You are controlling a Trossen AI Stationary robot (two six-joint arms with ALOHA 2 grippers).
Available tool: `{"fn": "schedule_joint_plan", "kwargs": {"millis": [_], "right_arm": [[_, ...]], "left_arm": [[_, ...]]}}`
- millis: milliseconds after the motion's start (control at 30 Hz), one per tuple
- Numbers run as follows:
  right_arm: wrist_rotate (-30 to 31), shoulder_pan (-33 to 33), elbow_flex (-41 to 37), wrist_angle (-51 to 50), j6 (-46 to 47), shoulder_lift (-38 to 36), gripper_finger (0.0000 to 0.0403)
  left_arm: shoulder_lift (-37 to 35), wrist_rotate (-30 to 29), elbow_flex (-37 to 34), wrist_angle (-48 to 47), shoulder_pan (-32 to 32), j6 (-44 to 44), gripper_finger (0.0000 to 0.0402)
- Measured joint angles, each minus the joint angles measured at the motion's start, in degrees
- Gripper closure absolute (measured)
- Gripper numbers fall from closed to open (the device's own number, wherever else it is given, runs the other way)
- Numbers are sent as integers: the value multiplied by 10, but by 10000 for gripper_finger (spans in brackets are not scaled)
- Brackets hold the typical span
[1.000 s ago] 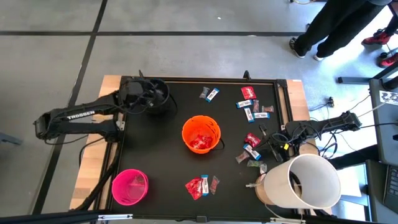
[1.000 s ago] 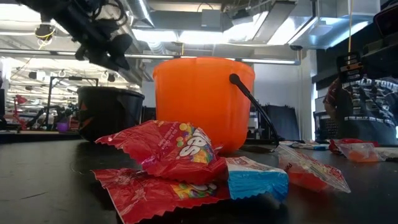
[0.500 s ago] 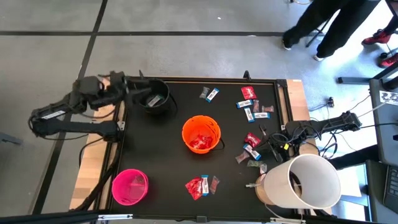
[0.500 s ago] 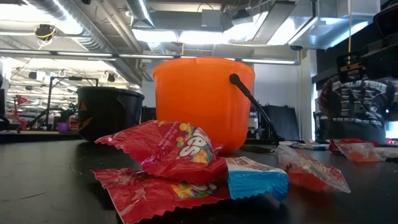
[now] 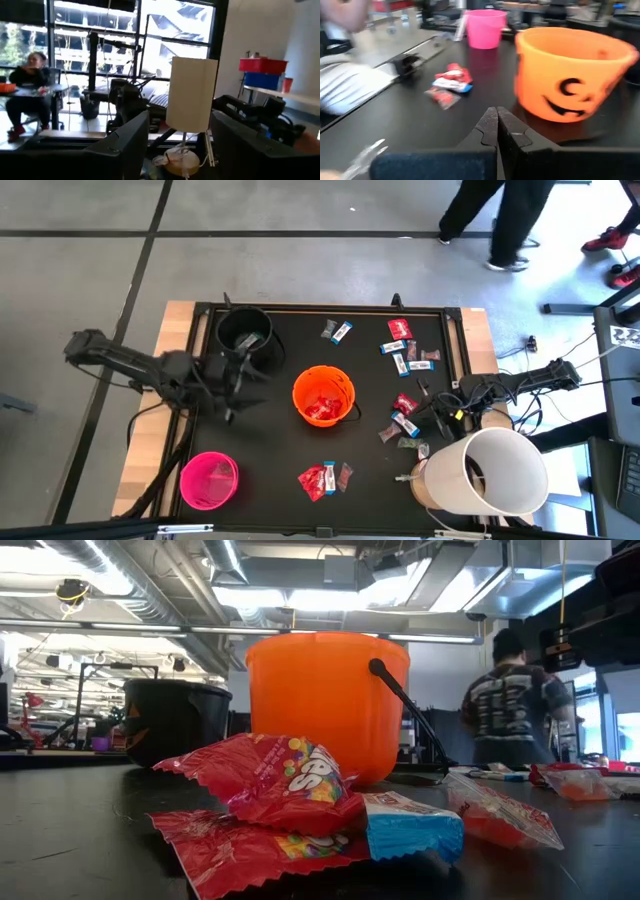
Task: Sort candy
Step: Put the white chocolate into the black bucket
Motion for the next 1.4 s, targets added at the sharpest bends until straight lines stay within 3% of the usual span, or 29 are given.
{"fn": "schedule_joint_plan", "kwargs": {"millis": [100,233,433,833,967,1233,1400], "right_arm": [[55,0,0,-2,9,0,402],[145,0,0,6,10,0,402],[229,0,0,-5,-8,0,402],[230,0,0,7,-6,0,402],[216,0,0,98,-5,0,402],[209,0,0,416,-9,0,402],[226,0,0,498,-2,1,402]], "left_arm": [[34,-33,-4,15,-19,14,198],[79,-15,2,85,-47,36,198],[127,-23,8,130,-88,56,199],[144,-106,9,128,-106,90,199],[144,-106,9,131,-106,90,199],[144,-138,9,134,-87,111,199],[147,-135,9,136,-79,91,199]]}}
